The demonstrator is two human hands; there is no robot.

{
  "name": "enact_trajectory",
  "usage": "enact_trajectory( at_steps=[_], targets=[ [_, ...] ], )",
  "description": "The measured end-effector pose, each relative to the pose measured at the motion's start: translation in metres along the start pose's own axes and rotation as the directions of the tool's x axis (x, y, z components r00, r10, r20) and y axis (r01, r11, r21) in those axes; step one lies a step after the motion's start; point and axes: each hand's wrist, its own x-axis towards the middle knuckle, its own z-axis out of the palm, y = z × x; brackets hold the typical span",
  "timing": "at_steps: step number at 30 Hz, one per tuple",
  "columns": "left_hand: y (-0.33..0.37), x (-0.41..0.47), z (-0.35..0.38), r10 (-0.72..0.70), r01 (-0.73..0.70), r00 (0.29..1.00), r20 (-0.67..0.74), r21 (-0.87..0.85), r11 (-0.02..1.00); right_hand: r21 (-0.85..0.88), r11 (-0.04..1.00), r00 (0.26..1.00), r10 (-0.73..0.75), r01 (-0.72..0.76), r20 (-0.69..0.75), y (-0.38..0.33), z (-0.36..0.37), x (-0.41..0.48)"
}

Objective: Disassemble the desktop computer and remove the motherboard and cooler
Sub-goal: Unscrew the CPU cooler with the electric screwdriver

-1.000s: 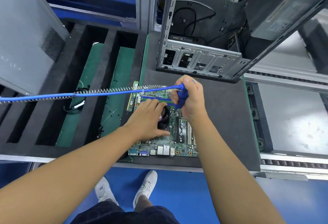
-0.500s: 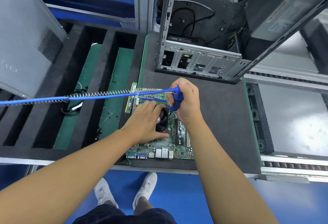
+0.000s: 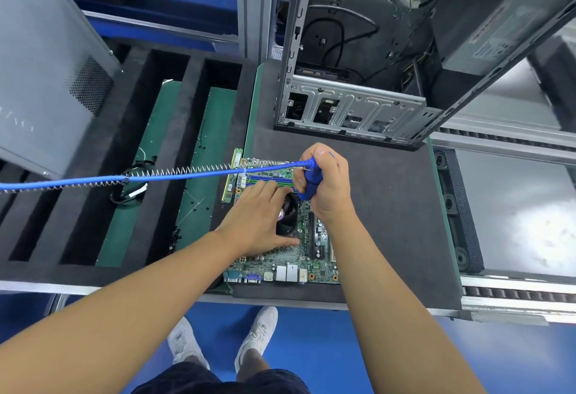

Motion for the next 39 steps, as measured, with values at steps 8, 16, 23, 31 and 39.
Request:
enact_trajectory(
  at_steps=[8, 16, 23, 31, 39],
  targets=[
    [0.0005, -0.0001, -0.0011, 0.003, -0.003, 1.000, -0.006, 0.007, 1.000, -0.003, 1.000, 1.000, 0.002, -0.002, -0.006, -0.0018, -0.0007, -0.0022],
    [-0.0007, 0.0004, 0.0016, 0.004, -0.004, 1.000, -0.014, -0.017, 1.000, -0.048, 0.999, 1.000, -0.008, 0.007, -0.021, -0.0043, -0.0011, 0.0031],
    [-0.0011, 0.0002, 0.0010, -0.005, 0.005, 1.000, 0.007, -0.010, 1.000, -0.006, 1.000, 1.000, 0.006, -0.006, -0.021, -0.0019, -0.0002, 0.0001],
    [-0.0002, -0.0002, -0.0003, -0.012, 0.013, 1.000, 0.005, -0.069, 0.998, -0.071, 0.997, 0.998, 0.010, -0.014, -0.054, 0.0015, 0.0009, -0.0043],
    [-0.0010, -0.0021, 0.0009, -0.017, 0.012, 1.000, -0.025, -0.172, 0.985, -0.115, 0.993, 0.999, 0.004, -0.009, -0.037, -0.0055, -0.0008, -0.0017]
  ],
)
